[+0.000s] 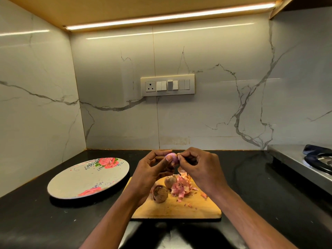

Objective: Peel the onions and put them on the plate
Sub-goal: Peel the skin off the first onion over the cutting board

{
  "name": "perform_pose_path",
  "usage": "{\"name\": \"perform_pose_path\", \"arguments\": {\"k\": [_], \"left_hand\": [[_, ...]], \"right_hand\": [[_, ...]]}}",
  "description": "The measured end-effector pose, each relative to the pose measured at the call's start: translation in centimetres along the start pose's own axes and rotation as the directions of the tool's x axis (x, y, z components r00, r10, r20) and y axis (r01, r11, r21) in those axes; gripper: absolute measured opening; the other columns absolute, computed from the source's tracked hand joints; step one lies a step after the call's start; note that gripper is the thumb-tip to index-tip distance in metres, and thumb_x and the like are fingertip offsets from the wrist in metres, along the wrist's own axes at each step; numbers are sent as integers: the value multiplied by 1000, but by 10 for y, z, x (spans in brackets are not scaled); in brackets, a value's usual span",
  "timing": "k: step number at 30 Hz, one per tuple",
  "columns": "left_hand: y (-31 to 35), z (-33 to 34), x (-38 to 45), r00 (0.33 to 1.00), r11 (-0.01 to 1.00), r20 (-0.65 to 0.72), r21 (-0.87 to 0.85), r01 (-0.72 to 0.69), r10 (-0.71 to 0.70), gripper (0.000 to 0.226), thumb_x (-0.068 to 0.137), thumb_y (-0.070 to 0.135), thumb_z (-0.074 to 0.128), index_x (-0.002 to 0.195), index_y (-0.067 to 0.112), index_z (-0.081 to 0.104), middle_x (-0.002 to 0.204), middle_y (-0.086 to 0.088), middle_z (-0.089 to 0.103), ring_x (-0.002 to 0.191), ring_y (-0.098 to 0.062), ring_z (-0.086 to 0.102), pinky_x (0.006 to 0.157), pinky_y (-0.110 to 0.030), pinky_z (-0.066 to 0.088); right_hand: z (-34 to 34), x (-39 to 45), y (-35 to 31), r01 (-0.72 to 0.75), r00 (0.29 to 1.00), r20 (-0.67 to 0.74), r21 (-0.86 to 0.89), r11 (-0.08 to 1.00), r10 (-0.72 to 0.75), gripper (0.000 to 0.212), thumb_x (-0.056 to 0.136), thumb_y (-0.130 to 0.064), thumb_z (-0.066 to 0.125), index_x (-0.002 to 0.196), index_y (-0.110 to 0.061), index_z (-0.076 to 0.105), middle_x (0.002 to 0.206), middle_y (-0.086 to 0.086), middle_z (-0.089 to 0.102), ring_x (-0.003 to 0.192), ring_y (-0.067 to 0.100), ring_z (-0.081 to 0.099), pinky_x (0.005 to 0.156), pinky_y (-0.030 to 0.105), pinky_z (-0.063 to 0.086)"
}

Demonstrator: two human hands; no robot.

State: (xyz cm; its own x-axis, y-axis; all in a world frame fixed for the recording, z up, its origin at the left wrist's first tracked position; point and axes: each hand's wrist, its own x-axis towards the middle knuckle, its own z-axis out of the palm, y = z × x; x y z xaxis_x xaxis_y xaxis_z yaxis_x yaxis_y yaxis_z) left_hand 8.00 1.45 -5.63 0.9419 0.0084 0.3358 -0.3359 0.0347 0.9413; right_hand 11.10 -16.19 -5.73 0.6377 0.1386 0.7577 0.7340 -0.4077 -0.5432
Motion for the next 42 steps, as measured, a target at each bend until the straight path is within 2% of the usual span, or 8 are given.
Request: {"name": "perform_pose_path", "arguments": {"k": [6, 10, 17, 22, 27, 32, 35, 42], "left_hand": [[0, -1, 2, 1000, 999, -25, -32, -1, 0, 39, 84, 27, 68, 122, 17, 66, 111, -7, 73, 98, -23, 73, 85, -36, 60], [-1, 0, 2, 1000, 1000, -19, -23, 2, -3, 37, 86, 26, 70, 121, 17, 67, 113, -6, 73, 102, -22, 72, 88, -38, 59], [0, 1, 1, 1000, 1000, -22, 16, -18, 18, 42, 79, 31, 72, 119, 18, 67, 112, -6, 73, 102, -23, 72, 90, -41, 59], [2, 2, 0, 999, 1000, 32, 5, -13, 13, 41, 79, 29, 70, 119, 19, 66, 108, -3, 74, 101, -20, 72, 84, -32, 59], [6, 5, -3, 996, 999, 90, -43, -10, 14, 41, 80, 24, 67, 121, 17, 64, 105, -1, 75, 101, -19, 72, 84, -32, 59], [7, 5, -4, 997, 996, 79, -89, -4, 11, 41, 82, 23, 65, 122, 13, 62, 101, -1, 76, 93, -19, 74, 79, -28, 59], [5, 4, -3, 1000, 1000, 26, -31, -3, 4, 43, 83, 29, 67, 123, 16, 63, 106, -3, 75, 96, -19, 74, 85, -32, 59], [2, 1, 1, 997, 1000, -83, 12, -9, 10, 43, 79, 36, 71, 118, 20, 66, 104, -2, 76, 96, -20, 74, 79, -30, 60]], "right_hand": [[-4, 3, -2, -111, 994, 41, 191, 975, 105, 16, 94, -25, 69, 109, -24, 75, 95, -11, 75, 88, 3, 72, 77, 28, 62], [-5, 3, -7, -83, 996, 49, 223, 971, 74, 28, 82, -36, 76, 108, -26, 73, 98, -14, 75, 92, -2, 70, 80, 23, 60], [-4, 4, -6, -51, 999, 4, 177, 983, 51, 32, 82, -28, 81, 111, -23, 68, 91, -12, 75, 84, -3, 71, 72, 19, 60], [-5, 7, -3, -72, 996, -40, 175, 982, 80, 27, 85, -21, 79, 106, -23, 63, 87, -11, 71, 80, -3, 69, 66, 14, 57], [-12, 10, 13, -149, 978, -127, 110, 983, 163, 16, 87, -19, 76, 102, -18, 69, 87, -11, 70, 79, -4, 67, 67, 8, 52], [-13, 9, 19, -194, 981, 11, 29, 981, 194, 10, 94, -24, 69, 102, -25, 75, 88, -15, 71, 78, -3, 65, 65, 8, 48], [-9, 7, 13, -153, 985, 77, 11, 988, 152, 17, 91, -23, 72, 108, -24, 75, 94, -16, 71, 85, -7, 65, 72, 4, 49], [-7, 6, -8, -40, 998, 46, 103, 994, 36, 33, 83, -30, 80, 114, -29, 68, 97, -19, 71, 89, -9, 66, 72, 7, 52]]}}
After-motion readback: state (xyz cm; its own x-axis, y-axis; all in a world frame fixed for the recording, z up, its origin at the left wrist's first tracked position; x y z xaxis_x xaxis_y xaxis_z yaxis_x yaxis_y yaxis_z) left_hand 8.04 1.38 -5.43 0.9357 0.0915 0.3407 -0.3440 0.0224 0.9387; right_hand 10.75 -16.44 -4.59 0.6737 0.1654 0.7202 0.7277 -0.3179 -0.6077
